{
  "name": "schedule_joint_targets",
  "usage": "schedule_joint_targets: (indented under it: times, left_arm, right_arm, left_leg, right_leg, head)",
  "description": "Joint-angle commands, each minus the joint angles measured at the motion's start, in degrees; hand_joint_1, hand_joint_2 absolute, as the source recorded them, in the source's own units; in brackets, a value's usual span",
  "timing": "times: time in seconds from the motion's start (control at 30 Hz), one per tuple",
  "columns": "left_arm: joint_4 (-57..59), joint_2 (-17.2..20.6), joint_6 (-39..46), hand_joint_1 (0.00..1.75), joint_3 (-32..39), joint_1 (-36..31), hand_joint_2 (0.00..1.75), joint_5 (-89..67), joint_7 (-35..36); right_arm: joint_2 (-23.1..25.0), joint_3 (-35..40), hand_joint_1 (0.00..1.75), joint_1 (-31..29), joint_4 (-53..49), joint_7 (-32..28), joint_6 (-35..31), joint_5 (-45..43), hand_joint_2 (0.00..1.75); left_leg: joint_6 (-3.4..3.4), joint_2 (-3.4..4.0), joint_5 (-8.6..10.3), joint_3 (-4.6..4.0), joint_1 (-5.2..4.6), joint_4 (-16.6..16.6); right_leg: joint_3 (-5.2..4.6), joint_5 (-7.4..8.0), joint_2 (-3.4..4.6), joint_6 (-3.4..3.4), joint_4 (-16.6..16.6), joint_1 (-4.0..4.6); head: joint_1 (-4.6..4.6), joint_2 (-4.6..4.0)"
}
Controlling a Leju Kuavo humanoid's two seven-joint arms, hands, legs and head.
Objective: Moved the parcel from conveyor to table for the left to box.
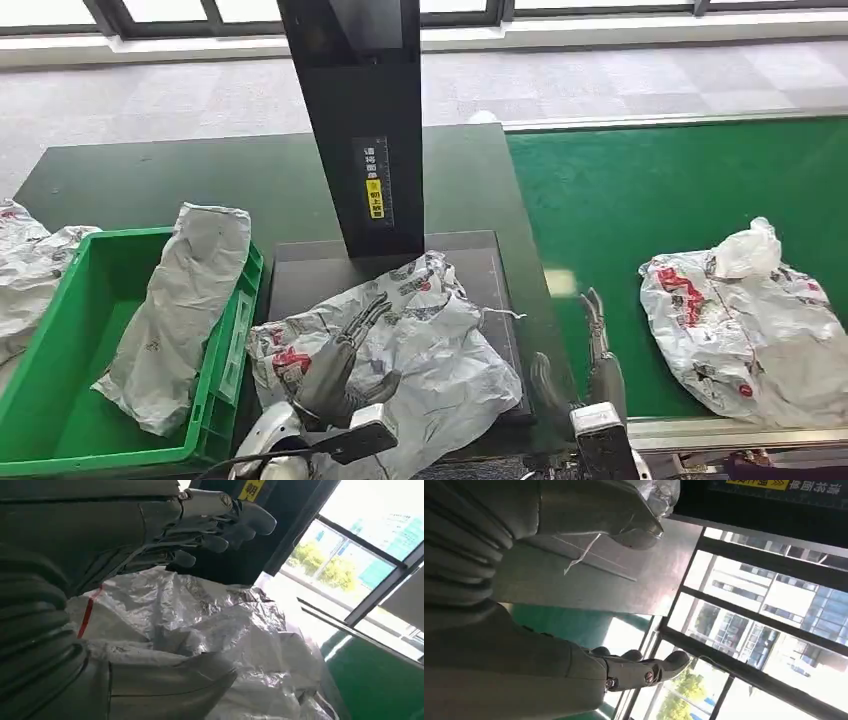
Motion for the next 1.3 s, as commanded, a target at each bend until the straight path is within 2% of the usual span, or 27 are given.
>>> schedule_joint_targets:
  times: [0.03,0.13,0.3,0.4,0.53,0.57,0.63,0.67,0.7,0.73,0.77,0.83,0.97,1.1,1.17,1.3]
  left_arm:
    - [11.3,2.2,-1.5,0.0,-2.9,-2.5,0.0,-7.7,5.2]
    - [13.5,2.9,-2.8,0.0,-4.1,-2.3,0.0,-10.9,7.7]
    - [14.6,3.0,-2.3,0.0,-4.1,-2.5,0.0,-11.2,7.5]
    - [18.1,3.5,-3.7,0.0,-5.4,-3.3,0.0,-15.7,11.2]
    - [22.9,3.0,-1.7,0.0,-5.8,-5.5,0.0,-19.6,13.9]
    - [24.0,3.6,-2.3,1.05,-7.0,-6.1,1.75,-22.2,15.4]
    - [24.0,3.6,-2.3,1.05,-7.0,-6.1,1.75,-22.2,15.4]
    - [23.9,3.6,-1.7,1.73,-7.1,-6.0,1.75,-22.6,15.3]
    - [24.1,3.3,0.4,1.75,-6.3,-5.9,1.75,-23.2,14.6]
    - [20.3,2.7,6.2,1.75,-3.8,-5.2,1.75,-25.9,13.8]
    - [16.2,2.2,8.5,1.75,-2.4,-4.4,1.75,-26.0,13.1]
    - [12.6,1.9,8.9,1.75,-1.4,-3.6,1.75,-26.3,12.5]
    - [6.3,0.6,16.9,1.75,1.5,-1.7,1.75,-25.4,9.8]
    - [4.6,0.4,17.7,1.75,2.1,-1.1,1.75,-24.8,9.3]
    - [3.7,-0.1,21.9,1.75,3.0,-0.8,1.75,-23.7,8.1]
    - [3.6,-0.1,22.2,1.75,3.1,-0.9,1.75,-23.6,8.0]
  right_arm:
    - [-0.3,-3.2,0.0,-1.5,1.1,-0.2,0.1,-0.3,1.75]
    - [-0.4,-3.0,0.0,-2.2,1.9,-0.1,0.1,-0.1,1.75]
    - [-0.4,-3.0,0.0,-2.3,2.3,-0.1,0.0,-0.1,1.75]
    - [-0.7,-2.8,0.0,-2.6,3.0,-0.2,0.2,-0.1,1.75]
    - [-0.5,-2.3,0.0,-2.7,3.0,-0.2,-0.1,0.0,1.75]
    - [-0.5,-2.2,0.0,-2.8,2.8,-0.2,-0.2,0.0,1.75]
    - [-0.5,-2.2,0.0,-2.8,2.8,-0.2,-0.2,0.0,1.75]
    - [-0.5,-2.2,0.0,-2.8,2.8,-0.2,-0.2,0.0,1.75]
    - [-0.5,-2.2,0.0,-2.6,2.5,-0.2,-0.5,-0.1,1.75]
    - [0.0,-2.6,0.0,-1.0,0.4,-0.1,-0.7,-0.4,1.75]
    - [0.2,-2.8,0.0,-0.2,-0.6,-0.2,-0.5,-0.5,1.75]
    - [0.5,-2.9,0.0,0.5,-1.3,-0.2,-0.4,-0.5,1.75]
    - [0.9,-3.1,0.0,1.5,-1.5,-0.7,-0.4,-0.6,1.75]
    - [0.9,-3.1,0.0,1.6,-1.3,-0.9,-0.5,-0.5,1.75]
    - [0.8,-3.0,0.0,1.6,-1.3,-1.1,-0.7,-0.7,1.75]
    - [0.7,-3.1,0.0,1.6,-1.3,-1.1,-0.7,-0.7,1.75]
  left_leg:
    - [0.06,0.0,0.11,0.06,0.0,-0.2]
    - [0.04,0.03,0.06,0.07,-0.01,-0.1]
    - [0.03,0.05,0.05,0.05,0.0,-0.1]
    - [0.04,0.0,0.09,0.04,0.01,-0.1]
    - [0.04,0.06,0.11,0.09,0.0,-0.2]
    - [0.03,0.01,0.07,0.1,-0.01,-0.1]
    - [0.03,0.01,0.07,0.1,-0.01,-0.1]
    - [0.03,0.01,0.07,0.1,-0.01,-0.1]
    - [0.03,0.03,0.09,0.1,-0.01,-0.2]
    - [0.05,0.06,0.13,0.09,0.01,-0.2]
    - [0.04,0.0,0.12,0.07,0.01,-0.2]
    - [0.07,0.08,0.04,-0.28,0.01,0.0]
    - [0.07,0.0,-0.07,-0.29,0.04,0.0]
    - [0.0,0.0,-0.02,0.15,0.01,0.0]
    - [0.01,-0.01,0.0,0.13,0.0,0.0]
    - [0.04,0.07,0.04,0.02,0.03,0.0]
  right_leg:
    - [0.11,0.08,-0.22,-0.05,-0.2,0.03]
    - [0.09,0.05,-0.11,-0.03,-0.1,0.01]
    - [0.08,0.05,-0.07,-0.03,-0.1,0.01]
    - [0.09,0.07,-0.18,-0.05,-0.1,0.04]
    - [0.12,0.1,-0.11,-0.05,-0.2,0.02]
    - [0.14,0.05,-0.1,-0.03,-0.1,0.0]
    - [0.14,0.05,-0.1,-0.03,-0.1,0.0]
    - [0.14,0.05,-0.1,-0.03,-0.1,0.0]
    - [0.14,0.08,-0.12,-0.04,-0.2,0.01]
    - [0.14,0.13,-0.15,-0.06,-0.2,0.04]
    - [0.14,0.1,-0.17,-0.05,-0.2,0.03]
    - [0.28,0.02,-0.1,-0.01,0.0,0.02]
    - [0.23,-0.09,-0.15,0.0,0.0,0.04]
    - [0.18,-0.02,-0.08,-0.03,0.0,0.03]
    - [0.18,-0.02,-0.11,-0.04,0.0,0.02]
    - [0.08,0.04,-0.15,-0.07,0.0,0.06]
  head:
    - [0.0,0.0]
    - [0.0,0.0]
    - [0.0,0.0]
    - [0.0,0.0]
    - [0.0,0.0]
    - [0.0,0.0]
    - [0.0,0.0]
    - [0.0,0.0]
    - [0.0,0.0]
    - [0.0,0.0]
    - [0.0,0.0]
    - [0.0,0.0]
    - [0.0,0.0]
    - [0.0,0.0]
    - [0.0,0.0]
    - [0.0,0.0]
